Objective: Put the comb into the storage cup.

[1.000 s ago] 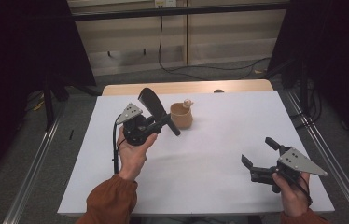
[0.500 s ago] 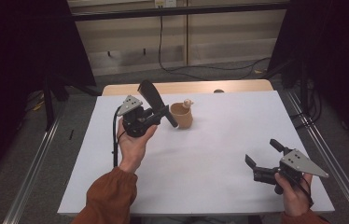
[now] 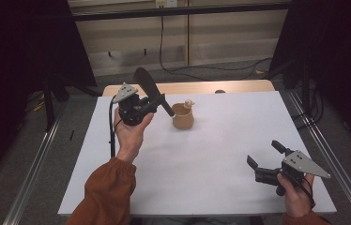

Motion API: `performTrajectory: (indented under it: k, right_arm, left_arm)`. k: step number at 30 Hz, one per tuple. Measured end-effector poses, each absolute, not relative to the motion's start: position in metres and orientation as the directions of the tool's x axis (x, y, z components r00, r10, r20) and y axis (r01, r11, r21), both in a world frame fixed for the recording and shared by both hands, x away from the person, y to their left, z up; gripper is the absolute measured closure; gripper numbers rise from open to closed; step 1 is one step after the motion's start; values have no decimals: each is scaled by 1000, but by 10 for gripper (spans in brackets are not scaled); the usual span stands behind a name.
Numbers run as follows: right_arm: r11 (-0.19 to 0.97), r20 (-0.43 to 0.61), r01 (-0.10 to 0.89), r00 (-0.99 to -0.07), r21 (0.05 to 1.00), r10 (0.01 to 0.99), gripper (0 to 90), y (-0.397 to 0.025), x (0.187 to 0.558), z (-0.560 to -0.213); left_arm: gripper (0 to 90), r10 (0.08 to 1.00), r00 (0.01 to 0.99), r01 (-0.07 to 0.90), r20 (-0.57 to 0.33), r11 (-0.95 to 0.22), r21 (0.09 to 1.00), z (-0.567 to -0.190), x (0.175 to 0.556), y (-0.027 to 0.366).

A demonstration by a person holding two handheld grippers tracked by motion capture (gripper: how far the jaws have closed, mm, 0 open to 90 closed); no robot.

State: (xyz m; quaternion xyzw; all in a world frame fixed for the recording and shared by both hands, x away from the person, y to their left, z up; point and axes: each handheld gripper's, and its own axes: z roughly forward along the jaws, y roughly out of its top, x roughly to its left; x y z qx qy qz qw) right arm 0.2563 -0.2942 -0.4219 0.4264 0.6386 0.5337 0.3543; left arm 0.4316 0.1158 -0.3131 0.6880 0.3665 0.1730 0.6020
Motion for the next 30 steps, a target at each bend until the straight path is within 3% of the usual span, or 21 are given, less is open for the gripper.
performTrajectory:
  k: [30]
  right_arm:
    - [77, -3, 159, -420, 984, 908, 0, -292, 256, -423]
  left_arm:
    - [732, 748, 643, 259, -163, -12, 966, -307, 459, 100]
